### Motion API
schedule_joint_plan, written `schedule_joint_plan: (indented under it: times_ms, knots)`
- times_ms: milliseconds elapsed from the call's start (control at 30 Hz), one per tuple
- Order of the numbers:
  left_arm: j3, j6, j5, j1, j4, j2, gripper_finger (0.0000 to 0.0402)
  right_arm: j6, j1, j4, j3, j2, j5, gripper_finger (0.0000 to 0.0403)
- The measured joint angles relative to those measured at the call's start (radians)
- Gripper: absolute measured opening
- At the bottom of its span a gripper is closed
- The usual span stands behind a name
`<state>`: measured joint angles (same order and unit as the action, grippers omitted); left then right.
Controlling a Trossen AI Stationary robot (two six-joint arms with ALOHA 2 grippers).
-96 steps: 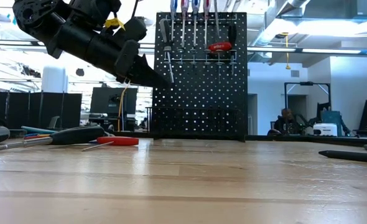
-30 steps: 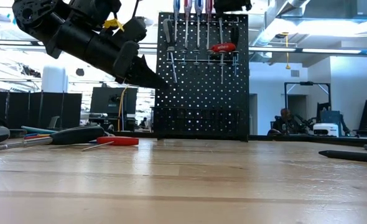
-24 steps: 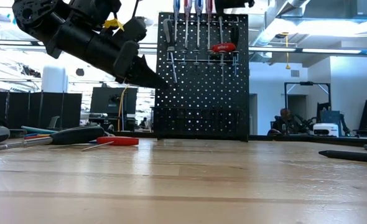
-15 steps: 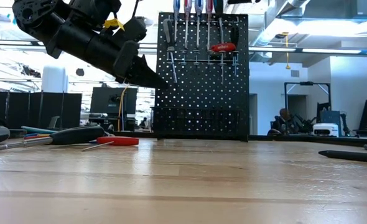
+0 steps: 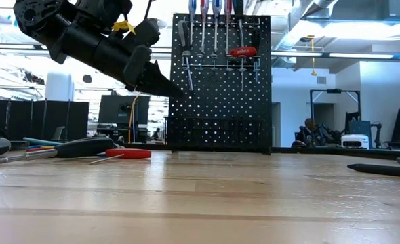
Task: Hang tools onto peg board
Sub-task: Hang the black screwdriver on the black peg board
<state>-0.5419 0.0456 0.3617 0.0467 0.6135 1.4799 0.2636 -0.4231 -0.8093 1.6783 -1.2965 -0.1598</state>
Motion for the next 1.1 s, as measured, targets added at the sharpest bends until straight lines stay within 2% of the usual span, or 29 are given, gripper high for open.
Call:
schedule_joint_plan:
  times_ms: [200, 333, 433, 533, 667, 767, 867, 967, 1100]
  knots:
    - [0.000, 0.012, 0.000, 0.000, -0.019, 0.000, 0.0022, -0.111, 0.265, -0.053, -0.225, 0.108, -0.250, 0.0246]
    - [0.000, 0.044, 0.000, 0.000, -0.019, 0.000, 0.0022, -0.284, 0.458, -0.039, -0.408, 0.204, -0.339, 0.0228]
    - [0.000, 0.063, 0.001, 0.002, -0.023, 0.000, 0.0022, -0.452, 0.611, 0.042, -0.579, 0.261, -0.391, 0.0220]
    - [0.000, 0.093, 0.001, 0.014, -0.026, 0.000, 0.0022, -0.591, 0.776, 0.268, -0.805, 0.278, -0.501, 0.0214]
    - [-0.001, 0.126, 0.001, 0.032, -0.009, 0.000, 0.0022, -0.633, 0.930, 0.804, -1.111, 0.177, -0.644, 0.0205]
    - [-0.010, 0.151, 0.001, 0.041, -0.012, 0.002, 0.0022, -0.633, 0.955, 1.233, -1.250, 0.047, -0.706, 0.0201]
    - [-0.019, 0.163, 0.001, 0.044, -0.012, 0.010, 0.0022, -0.615, 0.930, 1.517, -1.304, -0.102, -0.711, 0.0200]
    - [-0.019, 0.171, 0.001, 0.044, -0.021, 0.010, 0.0022, -0.555, 0.884, 1.620, -1.292, -0.213, -0.711, 0.0201]
    - [-0.019, 0.154, 0.000, 0.044, -0.024, 0.010, 0.0022, -0.524, 0.821, 1.623, -1.248, -0.315, -0.704, 0.0200]
